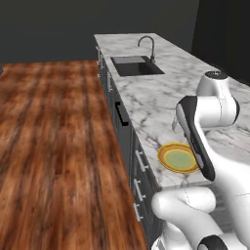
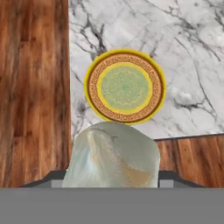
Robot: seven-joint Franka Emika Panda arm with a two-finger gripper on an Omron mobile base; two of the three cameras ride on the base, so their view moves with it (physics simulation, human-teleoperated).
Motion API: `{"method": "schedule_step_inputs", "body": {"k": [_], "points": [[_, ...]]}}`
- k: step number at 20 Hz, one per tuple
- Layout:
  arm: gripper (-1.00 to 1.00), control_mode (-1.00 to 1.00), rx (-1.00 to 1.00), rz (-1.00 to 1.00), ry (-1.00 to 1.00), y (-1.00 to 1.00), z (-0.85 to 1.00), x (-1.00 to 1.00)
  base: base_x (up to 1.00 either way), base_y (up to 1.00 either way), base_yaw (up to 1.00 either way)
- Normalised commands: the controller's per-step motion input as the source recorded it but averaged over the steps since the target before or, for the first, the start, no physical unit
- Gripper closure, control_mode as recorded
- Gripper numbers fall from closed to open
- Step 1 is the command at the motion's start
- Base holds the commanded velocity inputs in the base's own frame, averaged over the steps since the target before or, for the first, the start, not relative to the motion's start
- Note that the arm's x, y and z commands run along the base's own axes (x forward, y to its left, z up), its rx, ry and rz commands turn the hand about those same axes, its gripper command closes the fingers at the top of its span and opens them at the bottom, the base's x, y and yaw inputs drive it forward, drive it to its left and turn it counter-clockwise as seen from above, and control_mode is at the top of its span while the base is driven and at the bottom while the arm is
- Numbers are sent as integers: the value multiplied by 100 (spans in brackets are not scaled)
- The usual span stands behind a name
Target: Pick the garlic from the microwave and place it on plate located on the counter.
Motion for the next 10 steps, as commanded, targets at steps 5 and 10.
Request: {"method": "schedule_step_inputs", "body": {"k": [5, 10], "points": [[100, -100, 0, 0, 2, -22, -100, 63, 0, 0, 0], [100, -100, 0, 0, 0, -16, -98, 43, 0, 0, 0]]}}
